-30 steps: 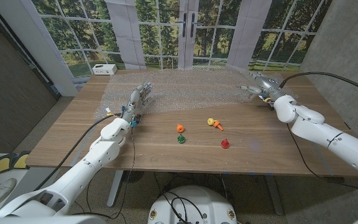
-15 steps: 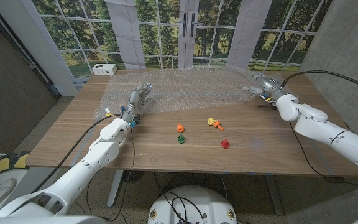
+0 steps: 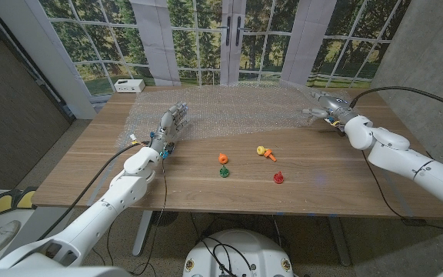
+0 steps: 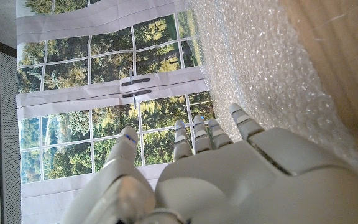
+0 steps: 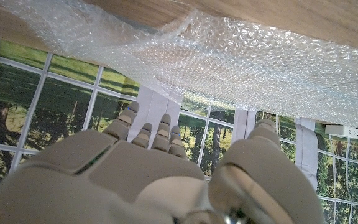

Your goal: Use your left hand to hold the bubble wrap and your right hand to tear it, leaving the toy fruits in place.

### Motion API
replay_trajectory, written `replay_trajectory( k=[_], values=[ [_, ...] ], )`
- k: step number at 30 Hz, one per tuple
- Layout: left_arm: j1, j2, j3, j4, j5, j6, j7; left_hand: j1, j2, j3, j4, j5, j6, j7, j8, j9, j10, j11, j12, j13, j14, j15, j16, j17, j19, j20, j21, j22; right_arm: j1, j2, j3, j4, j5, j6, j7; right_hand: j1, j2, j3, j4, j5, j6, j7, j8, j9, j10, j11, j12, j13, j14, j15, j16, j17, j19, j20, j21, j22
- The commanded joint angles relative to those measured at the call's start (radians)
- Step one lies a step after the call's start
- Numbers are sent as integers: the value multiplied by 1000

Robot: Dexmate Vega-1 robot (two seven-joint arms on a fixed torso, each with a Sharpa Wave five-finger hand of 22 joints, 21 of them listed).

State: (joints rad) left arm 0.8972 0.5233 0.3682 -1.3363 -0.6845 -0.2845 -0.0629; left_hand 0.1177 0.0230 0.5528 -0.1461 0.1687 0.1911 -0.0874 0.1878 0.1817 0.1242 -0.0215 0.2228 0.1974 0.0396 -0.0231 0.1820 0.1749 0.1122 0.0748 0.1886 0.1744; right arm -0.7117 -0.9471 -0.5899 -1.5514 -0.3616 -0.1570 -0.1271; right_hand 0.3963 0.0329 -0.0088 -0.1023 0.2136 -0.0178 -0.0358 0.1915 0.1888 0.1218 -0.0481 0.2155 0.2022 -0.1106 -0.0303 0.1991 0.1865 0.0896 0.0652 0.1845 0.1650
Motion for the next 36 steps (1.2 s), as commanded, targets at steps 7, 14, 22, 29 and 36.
replay_trajectory(
  k=[7, 14, 22, 29, 36],
  values=[
    [15, 3, -2, -16, -1, -1, 9, 10, 0, -3, -1, 4, 7, 1, 5, 3, 8, 2, 3, 5, 10, -1, 3, 1, 5, -6, 7, 3, -14, -39, 3, -25, -22, -10, 40, 51, 20, 24, -26, -3, -44, -1, -5, 1, 20, -13, 12, 8, 5, -49, 4, 1, 3, 10, 1, 3],
    [23, 3, -2, -25, -1, 1, 18, 11, 0, -4, -1, 4, 6, 1, 4, 3, 9, 1, 3, 5, 10, -1, 3, 1, 5, -6, 7, 3, -10, -54, 5, -24, -31, -6, 63, 69, 25, 32, -34, -5, -44, 0, -2, 1, 27, -11, 14, 11, 4, -49, 4, 1, 3, 10, 1, 3],
    [28, 2, 0, -32, 0, 7, 26, 11, 1, -4, -1, 4, 6, 3, 3, 3, 8, 3, 3, 5, 11, -2, 3, 1, 5, -7, 7, 3, -8, -62, 4, -11, -38, 1, 74, 88, 30, 41, -42, -8, -50, 0, 0, 1, 41, -11, 20, 19, 5, -49, 4, 2, 3, 11, 1, 3],
    [23, -4, 4, -28, 3, 7, 29, 11, 1, -4, -1, 4, 6, 1, 3, 3, 10, 2, 3, 5, 11, 0, 3, 1, 6, -7, 7, 3, 2, -74, 1, 3, -48, 15, 95, 96, 30, 44, -45, -10, -54, 1, 0, 1, 37, -12, 18, 23, 9, -51, 6, 2, 5, 11, 2, 3],
    [23, -10, 8, -25, 5, 4, 30, 11, 1, -4, -1, 4, 6, 2, 3, 3, 10, 2, 3, 5, 12, -2, 3, 1, 6, -7, 7, 3, 2, -82, 2, 4, -57, 14, 103, 123, 40, 59, -53, -14, -49, 3, 7, 1, 69, -20, 34, 37, 27, -55, 13, 3, 14, 12, 4, 3]
  ],
)
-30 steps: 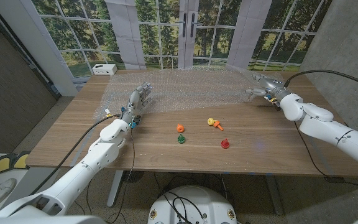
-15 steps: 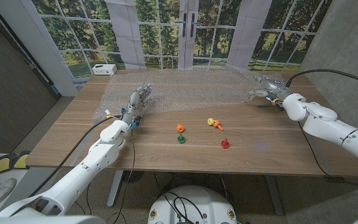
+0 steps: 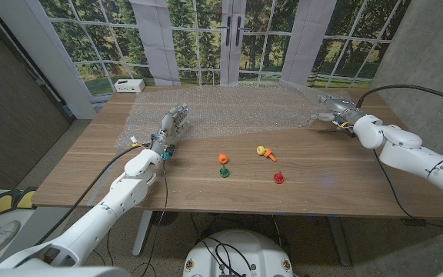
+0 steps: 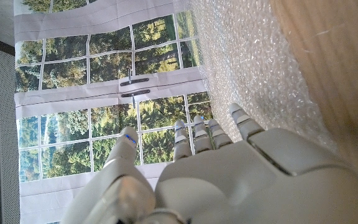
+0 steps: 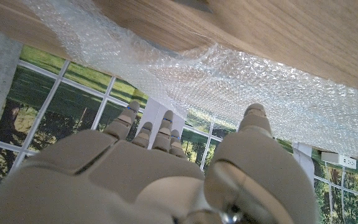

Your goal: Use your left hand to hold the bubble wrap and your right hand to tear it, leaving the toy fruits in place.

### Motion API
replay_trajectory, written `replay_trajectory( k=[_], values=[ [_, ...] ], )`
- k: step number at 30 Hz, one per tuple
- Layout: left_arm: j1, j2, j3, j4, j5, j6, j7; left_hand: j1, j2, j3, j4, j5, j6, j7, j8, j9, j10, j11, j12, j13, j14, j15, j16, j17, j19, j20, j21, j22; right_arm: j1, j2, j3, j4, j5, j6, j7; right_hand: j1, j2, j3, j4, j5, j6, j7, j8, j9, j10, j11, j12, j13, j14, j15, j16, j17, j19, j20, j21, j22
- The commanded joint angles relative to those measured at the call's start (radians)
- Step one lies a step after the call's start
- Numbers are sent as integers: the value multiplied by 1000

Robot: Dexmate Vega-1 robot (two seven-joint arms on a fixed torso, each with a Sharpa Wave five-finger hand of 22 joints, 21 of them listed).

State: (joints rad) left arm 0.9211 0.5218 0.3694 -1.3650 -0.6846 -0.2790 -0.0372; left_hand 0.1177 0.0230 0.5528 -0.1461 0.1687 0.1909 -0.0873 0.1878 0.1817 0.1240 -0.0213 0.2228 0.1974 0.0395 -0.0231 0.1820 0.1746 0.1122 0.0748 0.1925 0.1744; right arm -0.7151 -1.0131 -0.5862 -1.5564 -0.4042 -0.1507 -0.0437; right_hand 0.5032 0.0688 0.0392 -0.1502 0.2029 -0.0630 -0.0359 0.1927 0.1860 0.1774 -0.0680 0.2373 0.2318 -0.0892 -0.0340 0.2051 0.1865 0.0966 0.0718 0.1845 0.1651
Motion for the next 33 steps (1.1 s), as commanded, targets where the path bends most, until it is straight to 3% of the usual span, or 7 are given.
replay_trajectory(
  k=[1, 6, 11, 26, 33],
  values=[
    [0, -8, 6, 3, 6, -1, 6, 11, 1, -4, -1, 4, 6, 2, 3, 3, 12, 1, 3, 5, 12, -2, 3, 1, 6, -7, 4, 3, 6, -17, -1, 10, -14, 7, 23, 19, 6, 13, -6, -4, -3, 3, 6, 4, 18, -2, 14, 9, 5, -51, 7, 3, 7, 5, 4, 3],
    [3, -7, 6, -1, 6, 1, 11, 12, 1, -4, -1, 5, 6, 2, 3, 3, 11, 2, 3, 5, 12, -2, 3, 1, 6, -8, 3, 3, 10, -24, -3, 15, -18, 13, 37, 42, 15, 26, -12, -6, -11, 3, 5, 4, 23, -1, 17, 18, 7, -52, 7, 3, 7, 5, 3, 2],
    [3, -6, 6, -3, 7, 3, 12, 12, 1, -4, -1, 5, 6, 1, 3, 3, 12, 3, 3, 5, 12, -2, 2, 1, 6, -8, 4, 3, 14, -25, -6, 21, -27, 17, 44, 129, 56, 82, -28, 21, -31, 4, 5, 4, 6, 2, 14, 40, 2, -49, 4, 4, 5, 4, 1, 2],
    [3, -7, 7, 0, 6, 4, 10, 10, -1, -6, -1, 4, 6, 0, 2, 3, 15, 1, 3, 5, 12, -2, 2, 1, 5, -8, 3, 3, 36, -35, -22, 29, -54, 19, 98, 186, 47, 112, -32, 39, -43, 1, 5, 4, 20, -3, 25, 60, 3, -48, 3, 4, 1, 9, -1, 2],
    [0, -9, 11, 3, 4, 7, 3, 10, -1, -7, 0, 4, 7, 0, 3, 3, 18, 1, 4, 5, 12, -2, 2, 1, 5, -8, 3, 3, 47, -39, -24, 33, -59, 24, 121, 251, 63, 157, -35, 81, -51, 1, 5, 4, 16, -7, 33, 81, -3, -45, 0, 6, -3, 11, -1, 2]
  ],
)
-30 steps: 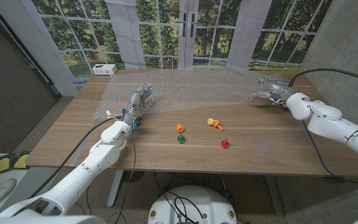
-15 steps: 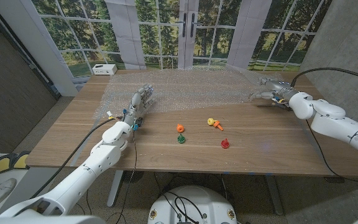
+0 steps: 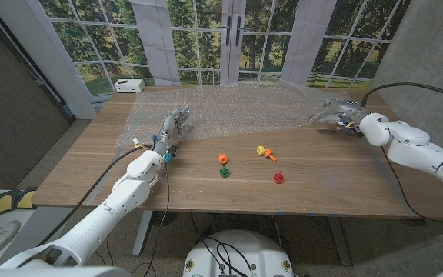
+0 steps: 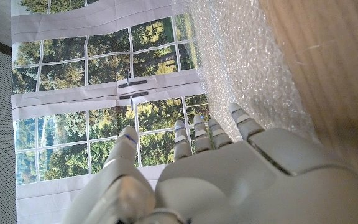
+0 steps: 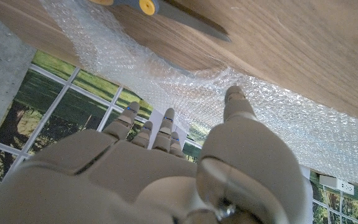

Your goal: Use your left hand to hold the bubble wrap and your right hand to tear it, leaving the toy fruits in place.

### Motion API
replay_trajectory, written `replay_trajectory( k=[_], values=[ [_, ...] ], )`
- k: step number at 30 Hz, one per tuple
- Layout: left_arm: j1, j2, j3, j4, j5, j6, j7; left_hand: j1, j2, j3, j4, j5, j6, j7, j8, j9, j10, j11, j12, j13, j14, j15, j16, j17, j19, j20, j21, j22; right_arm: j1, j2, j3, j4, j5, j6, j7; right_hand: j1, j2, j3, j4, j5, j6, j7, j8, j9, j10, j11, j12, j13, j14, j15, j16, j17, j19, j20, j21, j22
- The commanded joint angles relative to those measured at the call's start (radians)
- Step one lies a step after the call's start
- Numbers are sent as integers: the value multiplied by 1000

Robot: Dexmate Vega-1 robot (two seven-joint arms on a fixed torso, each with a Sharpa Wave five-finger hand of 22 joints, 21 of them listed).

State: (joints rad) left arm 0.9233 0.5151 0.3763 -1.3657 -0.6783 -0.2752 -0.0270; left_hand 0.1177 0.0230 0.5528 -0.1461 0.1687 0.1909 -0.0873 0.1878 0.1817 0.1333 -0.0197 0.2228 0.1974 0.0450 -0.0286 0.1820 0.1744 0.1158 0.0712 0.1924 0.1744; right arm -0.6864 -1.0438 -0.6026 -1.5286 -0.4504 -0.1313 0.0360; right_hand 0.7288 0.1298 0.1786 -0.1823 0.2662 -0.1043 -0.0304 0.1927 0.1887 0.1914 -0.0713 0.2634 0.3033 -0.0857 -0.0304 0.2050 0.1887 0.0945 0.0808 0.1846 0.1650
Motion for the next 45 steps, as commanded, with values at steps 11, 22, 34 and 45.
replay_trajectory(
  k=[11, 22, 34, 45],
  values=[
    [-1, -4, 4, 3, -4, 1, -8, 9, -1, -8, 0, 4, 7, 0, 2, 3, 16, 1, 6, 5, 8, 3, 2, 2, 1, -4, 3, 3, 34, -22, -10, 1, -24, 7, 91, 79, -17, 56, 2, 73, 11, -13, 12, 2, 70, -17, 49, 42, 10, -54, 5, 6, 4, 6, 1, 1],
    [9, -3, 3, -4, -6, -2, -6, 9, -1, -8, 1, 4, 7, 0, 2, 3, 17, 2, 6, 5, 8, 3, 2, 2, 1, -5, 3, 3, 46, -25, -21, -2, -56, -10, 127, 102, -26, 75, 4, 99, 30, -13, 15, 2, 81, -18, 64, 60, 18, -59, 5, 7, 11, 5, 2, 1],
    [21, 4, 1, -19, -5, 4, 6, 8, -1, -9, 1, 4, 9, 1, 3, 3, 24, 1, 8, 5, 9, 3, 3, 2, 2, -6, 3, 3, 61, -26, -32, 2, -90, -17, 151, 104, -51, 80, 11, 111, 45, -16, 15, 2, 96, -24, 83, 79, 26, -63, 6, 8, 13, 5, 1, 1],
    [22, 1, 0, -19, -1, -5, 10, 8, 0, -9, 1, 4, 11, 2, 3, 3, 28, 1, 8, 5, 9, 1, 2, 2, 2, -6, 3, 3, 64, -36, -32, 2, -105, -19, 170, 90, -71, 77, 20, 111, 61, -11, 15, 3, 117, -22, 104, 96, 41, -64, 8, 9, 22, -3, 4, 2]
  ],
)
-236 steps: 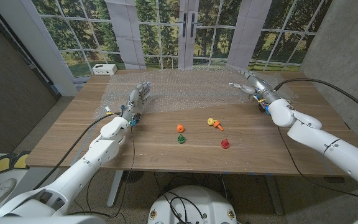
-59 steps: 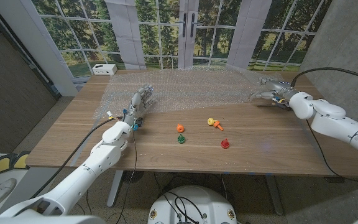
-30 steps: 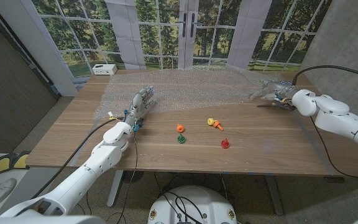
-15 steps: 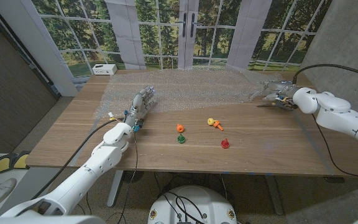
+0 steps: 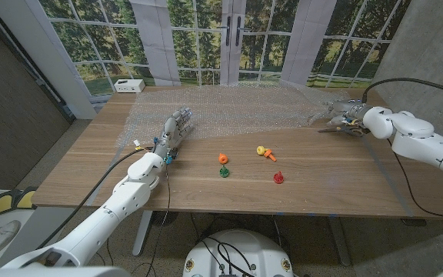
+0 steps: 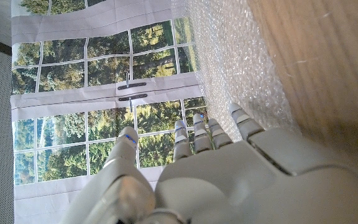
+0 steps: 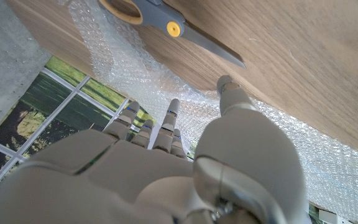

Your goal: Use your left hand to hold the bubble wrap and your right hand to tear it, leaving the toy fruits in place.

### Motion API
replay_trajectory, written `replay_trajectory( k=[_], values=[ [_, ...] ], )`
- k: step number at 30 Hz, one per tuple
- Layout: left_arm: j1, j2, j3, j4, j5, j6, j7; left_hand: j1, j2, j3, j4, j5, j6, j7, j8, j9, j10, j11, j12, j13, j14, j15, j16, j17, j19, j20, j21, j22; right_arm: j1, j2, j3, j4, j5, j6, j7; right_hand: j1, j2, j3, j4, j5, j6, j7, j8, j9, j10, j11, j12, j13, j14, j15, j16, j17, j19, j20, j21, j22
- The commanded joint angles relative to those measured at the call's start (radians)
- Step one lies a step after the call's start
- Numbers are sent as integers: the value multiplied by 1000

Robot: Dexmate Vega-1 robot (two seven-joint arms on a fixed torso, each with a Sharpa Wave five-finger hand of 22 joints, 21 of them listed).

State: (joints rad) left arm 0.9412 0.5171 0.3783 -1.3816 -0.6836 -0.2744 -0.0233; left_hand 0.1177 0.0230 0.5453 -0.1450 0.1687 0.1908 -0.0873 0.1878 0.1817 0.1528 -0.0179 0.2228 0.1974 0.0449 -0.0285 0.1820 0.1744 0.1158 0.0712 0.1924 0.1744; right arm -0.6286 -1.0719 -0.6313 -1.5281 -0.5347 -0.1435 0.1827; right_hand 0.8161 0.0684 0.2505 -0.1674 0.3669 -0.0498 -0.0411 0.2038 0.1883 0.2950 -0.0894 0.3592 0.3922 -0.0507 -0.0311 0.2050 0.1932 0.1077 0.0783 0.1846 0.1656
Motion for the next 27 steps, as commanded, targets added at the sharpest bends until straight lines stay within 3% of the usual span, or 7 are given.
replay_trajectory(
  k=[1, 20, 27],
  values=[
    [4, -1, -2, -3, 4, -6, 6, 8, 0, -2, 0, 4, 11, 2, 3, 3, 8, -1, 8, 5, 9, 1, 2, 2, 2, -6, 3, 3, 6, -9, -3, 1, -21, -8, 25, 3, -10, 6, 5, 10, 7, -1, 4, 3, 13, -3, 9, 8, 7, -62, 8, 4, 9, -1, 4, 1],
    [6, 0, 0, -7, 3, 1, 6, 9, 0, -2, 0, 4, 10, 2, 3, 3, 14, -1, 9, 5, 10, 2, 2, 2, 2, -6, 3, 3, 12, -21, -13, -2, -57, -10, 68, 10, -16, 19, 5, 15, 13, -3, 0, 4, 4, -6, 19, 28, 11, -64, 5, 4, 17, -3, 4, 1],
    [7, -3, 0, -3, 3, -2, 7, 9, 0, -2, 0, 4, 10, 3, 3, 3, 12, -4, 8, 5, 10, 1, 2, 2, 2, -5, 3, 3, 22, -14, -20, 23, -65, 5, 69, 15, -26, 22, 2, 11, 15, -7, -1, 4, 0, -20, 20, 35, 12, -69, 4, 2, 18, -6, 3, 1]
  ],
)
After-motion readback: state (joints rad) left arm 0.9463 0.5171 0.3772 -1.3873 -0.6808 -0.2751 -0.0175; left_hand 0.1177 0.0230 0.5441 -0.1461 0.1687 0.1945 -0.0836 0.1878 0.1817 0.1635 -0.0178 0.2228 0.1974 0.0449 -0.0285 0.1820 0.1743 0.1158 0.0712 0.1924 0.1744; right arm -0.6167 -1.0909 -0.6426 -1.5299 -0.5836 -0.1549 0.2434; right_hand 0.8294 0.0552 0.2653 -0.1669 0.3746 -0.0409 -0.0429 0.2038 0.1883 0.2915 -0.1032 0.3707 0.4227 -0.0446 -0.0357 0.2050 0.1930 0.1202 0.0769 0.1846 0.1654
